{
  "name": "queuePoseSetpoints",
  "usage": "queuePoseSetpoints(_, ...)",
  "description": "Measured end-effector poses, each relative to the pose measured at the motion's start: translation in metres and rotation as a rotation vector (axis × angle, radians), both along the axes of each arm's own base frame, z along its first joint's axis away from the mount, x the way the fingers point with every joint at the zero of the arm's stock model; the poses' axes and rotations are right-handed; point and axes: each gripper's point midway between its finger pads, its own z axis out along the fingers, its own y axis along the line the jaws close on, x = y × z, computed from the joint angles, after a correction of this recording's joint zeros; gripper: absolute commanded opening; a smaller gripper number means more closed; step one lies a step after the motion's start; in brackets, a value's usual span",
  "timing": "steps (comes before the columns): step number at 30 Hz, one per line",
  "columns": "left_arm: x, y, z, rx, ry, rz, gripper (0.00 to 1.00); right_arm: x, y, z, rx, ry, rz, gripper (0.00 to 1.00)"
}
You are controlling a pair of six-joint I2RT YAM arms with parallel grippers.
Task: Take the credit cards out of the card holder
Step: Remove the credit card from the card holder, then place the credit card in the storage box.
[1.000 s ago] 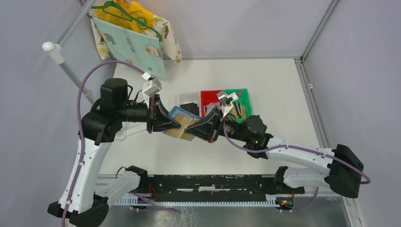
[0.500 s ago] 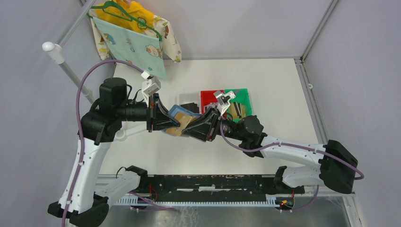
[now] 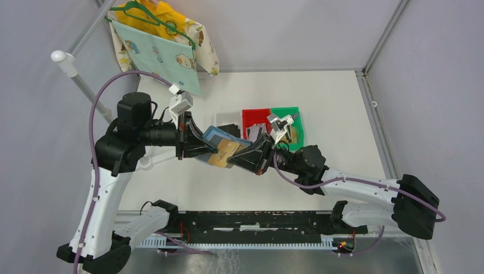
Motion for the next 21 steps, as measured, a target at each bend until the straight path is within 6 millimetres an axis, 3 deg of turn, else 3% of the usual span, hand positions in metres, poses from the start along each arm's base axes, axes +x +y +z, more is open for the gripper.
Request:
queuePoseSetpoints(11, 0.009, 0.003, 0.000, 0.022, -0.026, 0.057, 0.02, 0.008, -0.011, -0.011, -0.020, 0.010, -0.030, 0.00)
queuePoseSetpoints(16, 0.031, 0.010, -0.009, 0.083, -0.058, 0.177, 0.02, 0.029, -0.043, -0.028, -0.037, 0.032, -0.120, 0.00)
queuePoseSetpoints(21, 0.066, 0.029, -0.022, 0.186, -0.100, 0.383, 0.02, 0.057, -0.076, -0.041, -0.097, 0.060, -0.242, 0.00)
